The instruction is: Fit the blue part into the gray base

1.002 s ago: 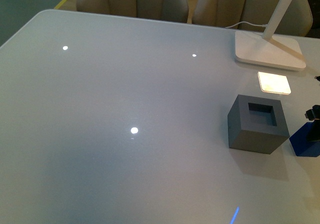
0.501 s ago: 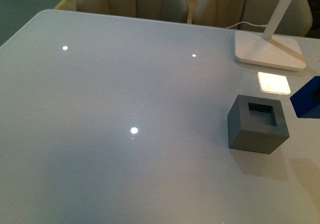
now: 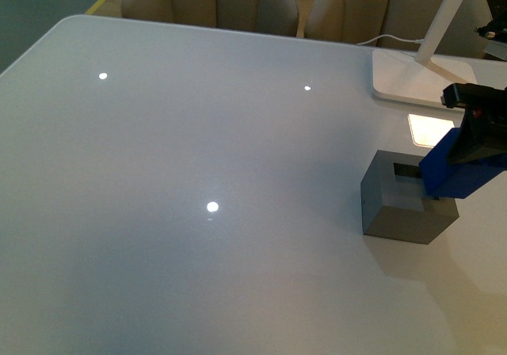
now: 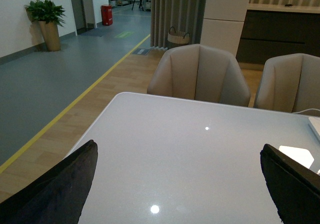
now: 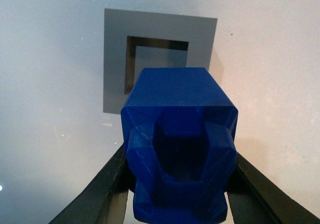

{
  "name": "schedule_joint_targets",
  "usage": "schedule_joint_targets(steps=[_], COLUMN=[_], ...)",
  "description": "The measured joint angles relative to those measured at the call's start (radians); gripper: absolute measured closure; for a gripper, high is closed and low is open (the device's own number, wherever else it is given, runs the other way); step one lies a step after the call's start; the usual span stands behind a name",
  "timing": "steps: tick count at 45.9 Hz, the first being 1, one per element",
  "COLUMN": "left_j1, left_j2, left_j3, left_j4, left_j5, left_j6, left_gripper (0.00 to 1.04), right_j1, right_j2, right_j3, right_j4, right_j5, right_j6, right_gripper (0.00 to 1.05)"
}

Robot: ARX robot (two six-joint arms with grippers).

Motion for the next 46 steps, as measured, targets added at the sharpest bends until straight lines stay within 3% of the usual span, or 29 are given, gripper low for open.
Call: schedule_joint_targets(steps=[20, 46], left_j1=[0.0, 0.0], left_j2=[0.0, 0.0], left_j3=[0.0, 0.0], left_j4=[0.0, 0.0], left_j5=[0.0, 0.0], left_j6=[0.0, 0.0], left_gripper=[0.07, 0.07], right_j1=[0.035, 0.035], right_j2=[0.073, 0.138], right_j3=[0.048, 0.11], right_j4=[-0.004, -0.009], right_j5=[0.011, 0.004], right_j6=[0.101, 0.116], right_gripper=[0.6, 0.6])
